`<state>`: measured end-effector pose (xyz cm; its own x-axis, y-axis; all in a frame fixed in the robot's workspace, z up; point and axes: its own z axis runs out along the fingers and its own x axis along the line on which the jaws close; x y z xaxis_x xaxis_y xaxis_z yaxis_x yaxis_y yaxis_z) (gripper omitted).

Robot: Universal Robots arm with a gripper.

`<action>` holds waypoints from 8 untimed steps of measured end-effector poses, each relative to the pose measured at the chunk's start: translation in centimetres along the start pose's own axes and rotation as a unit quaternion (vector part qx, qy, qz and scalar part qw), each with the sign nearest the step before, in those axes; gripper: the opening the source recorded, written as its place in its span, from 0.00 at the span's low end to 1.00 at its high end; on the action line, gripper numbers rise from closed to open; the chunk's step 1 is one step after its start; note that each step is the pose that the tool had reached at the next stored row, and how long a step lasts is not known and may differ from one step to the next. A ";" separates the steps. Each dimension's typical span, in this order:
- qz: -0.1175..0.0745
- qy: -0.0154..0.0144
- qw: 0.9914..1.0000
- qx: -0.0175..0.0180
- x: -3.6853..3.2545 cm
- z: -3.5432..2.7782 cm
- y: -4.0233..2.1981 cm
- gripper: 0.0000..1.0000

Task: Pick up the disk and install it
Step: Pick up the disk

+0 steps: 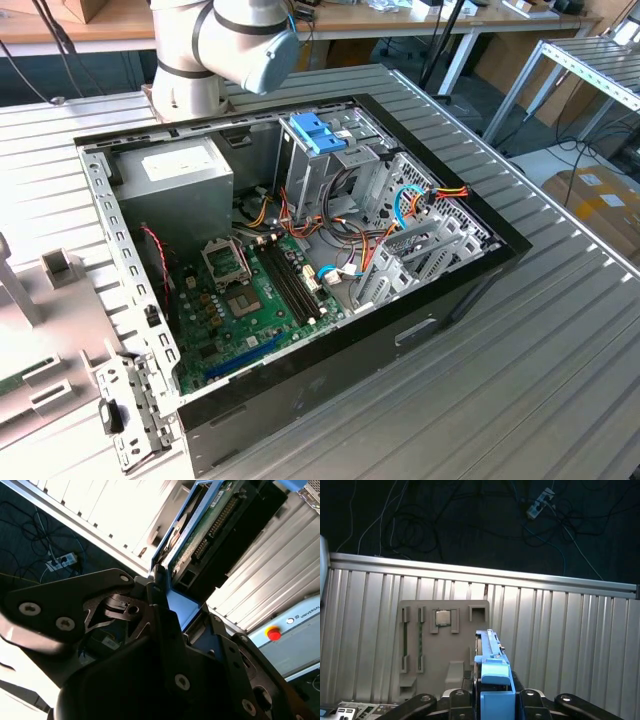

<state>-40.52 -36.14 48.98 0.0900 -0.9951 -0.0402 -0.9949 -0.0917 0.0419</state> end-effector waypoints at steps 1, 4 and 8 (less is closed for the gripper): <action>0.000 0.000 1.000 0.000 0.01 -0.01 -0.06 0.37; 0.000 0.000 1.000 0.000 0.03 -0.02 -0.36 0.37; 0.000 0.000 1.000 0.000 0.06 -0.03 -0.62 0.37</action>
<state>-39.89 -36.14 48.98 0.0899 -0.9951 -0.0401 -0.9949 -0.0916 0.0419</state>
